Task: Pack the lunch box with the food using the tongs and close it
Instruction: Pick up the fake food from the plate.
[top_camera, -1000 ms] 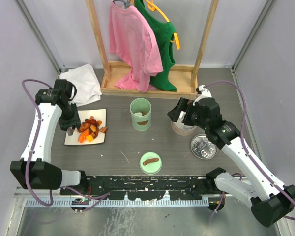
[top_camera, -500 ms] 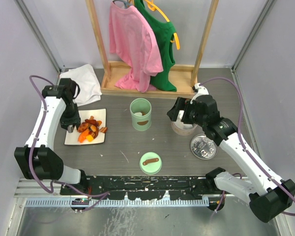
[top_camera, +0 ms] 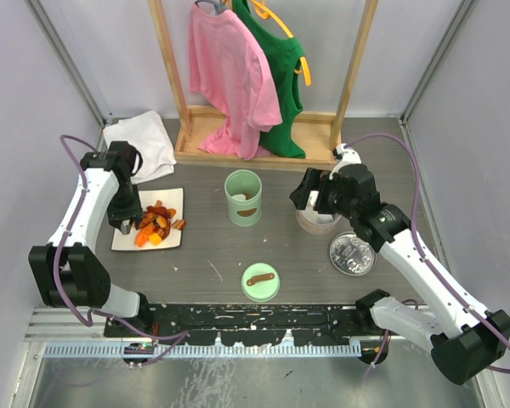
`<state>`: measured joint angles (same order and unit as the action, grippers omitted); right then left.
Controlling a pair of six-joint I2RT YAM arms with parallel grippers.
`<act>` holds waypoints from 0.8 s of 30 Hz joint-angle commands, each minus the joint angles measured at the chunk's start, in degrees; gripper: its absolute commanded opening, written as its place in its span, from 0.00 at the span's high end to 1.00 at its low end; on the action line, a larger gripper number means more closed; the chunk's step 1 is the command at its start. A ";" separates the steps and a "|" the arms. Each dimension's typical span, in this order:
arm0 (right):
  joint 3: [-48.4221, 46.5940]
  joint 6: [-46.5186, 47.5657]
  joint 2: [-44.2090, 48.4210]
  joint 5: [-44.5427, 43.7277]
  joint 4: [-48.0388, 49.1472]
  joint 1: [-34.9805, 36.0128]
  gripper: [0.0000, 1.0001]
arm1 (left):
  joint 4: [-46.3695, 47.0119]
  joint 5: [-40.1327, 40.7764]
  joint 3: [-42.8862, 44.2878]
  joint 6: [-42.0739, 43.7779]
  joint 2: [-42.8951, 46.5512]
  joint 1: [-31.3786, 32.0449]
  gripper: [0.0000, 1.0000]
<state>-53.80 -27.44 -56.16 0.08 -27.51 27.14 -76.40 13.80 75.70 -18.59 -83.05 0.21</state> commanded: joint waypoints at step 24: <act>-2.18 1.09 0.90 -1.48 1.58 -0.26 0.00 | 2.10 1.82 -0.43 -0.39 -3.21 -1.20 0.60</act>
<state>-53.80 -27.05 -56.16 -0.40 -27.51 26.98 -75.20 15.38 75.50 -18.63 -86.24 -0.56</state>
